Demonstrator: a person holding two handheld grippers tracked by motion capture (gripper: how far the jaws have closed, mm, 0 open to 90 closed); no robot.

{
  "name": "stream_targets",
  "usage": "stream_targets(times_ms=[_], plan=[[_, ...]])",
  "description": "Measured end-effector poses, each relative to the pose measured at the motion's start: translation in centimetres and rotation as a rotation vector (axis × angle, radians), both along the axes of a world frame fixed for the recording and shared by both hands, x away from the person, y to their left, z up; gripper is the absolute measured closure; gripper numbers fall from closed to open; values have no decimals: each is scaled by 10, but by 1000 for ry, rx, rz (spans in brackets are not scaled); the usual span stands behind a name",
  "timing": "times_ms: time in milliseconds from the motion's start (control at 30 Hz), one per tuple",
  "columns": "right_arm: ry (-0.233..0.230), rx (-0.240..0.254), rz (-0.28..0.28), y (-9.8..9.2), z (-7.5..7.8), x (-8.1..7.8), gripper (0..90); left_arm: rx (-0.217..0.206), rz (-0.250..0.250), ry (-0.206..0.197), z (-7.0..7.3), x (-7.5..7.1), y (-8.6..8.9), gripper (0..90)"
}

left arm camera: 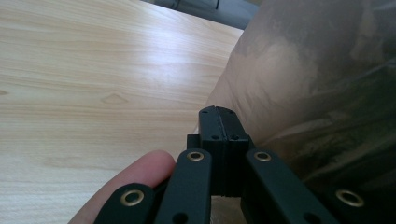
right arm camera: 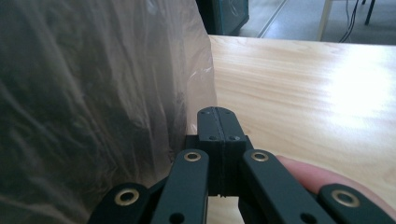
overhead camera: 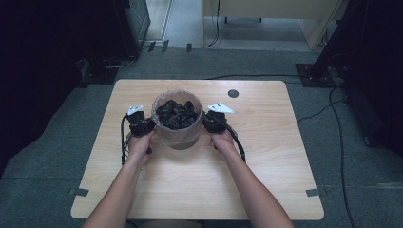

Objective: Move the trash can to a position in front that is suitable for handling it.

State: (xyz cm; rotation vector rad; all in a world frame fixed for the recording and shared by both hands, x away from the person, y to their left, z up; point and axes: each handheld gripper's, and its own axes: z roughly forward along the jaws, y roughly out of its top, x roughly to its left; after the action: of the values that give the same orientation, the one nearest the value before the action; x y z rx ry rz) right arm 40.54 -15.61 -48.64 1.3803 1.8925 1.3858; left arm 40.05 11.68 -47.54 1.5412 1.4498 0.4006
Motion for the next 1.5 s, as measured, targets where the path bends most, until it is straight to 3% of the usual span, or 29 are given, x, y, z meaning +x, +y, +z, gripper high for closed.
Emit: stream_targets(times_ms=[167, 367, 700, 933, 1067, 1133, 1200, 1333, 1500], plan=[[-3, -3, -31, -10, 0, -17, 900, 23, -27, -6, -1, -16, -15, 900], [-17, 10, -65, -27, -3, -42, 900, 10, -55, -6, -2, -34, -32, 900], [-22, -9, -131, -58, -3, -102, 900, -6, -132, -12, -4, -72, -63, 900], [-19, -1, -165, -73, -4, -137, 900, -25, -159, -15, -4, -100, -77, 900], [1, -29, -178, -75, -1, -159, 900, -16, -148, -27, -4, -115, -78, 888], [4, -40, -189, -75, 0, -165, 900, -16, -137, -37, -3, -119, -74, 790], [4, -50, -193, -76, 0, -168, 871, -21, -124, -35, -1, -120, -68, 636], [5, -31, -194, -86, 1, -168, 631, -50, -112, -53, 4, -126, -53, 458], [-49, 27, -235, -104, 4, -180, 428, -10, -80, -69, 2, -131, -34, 313]])
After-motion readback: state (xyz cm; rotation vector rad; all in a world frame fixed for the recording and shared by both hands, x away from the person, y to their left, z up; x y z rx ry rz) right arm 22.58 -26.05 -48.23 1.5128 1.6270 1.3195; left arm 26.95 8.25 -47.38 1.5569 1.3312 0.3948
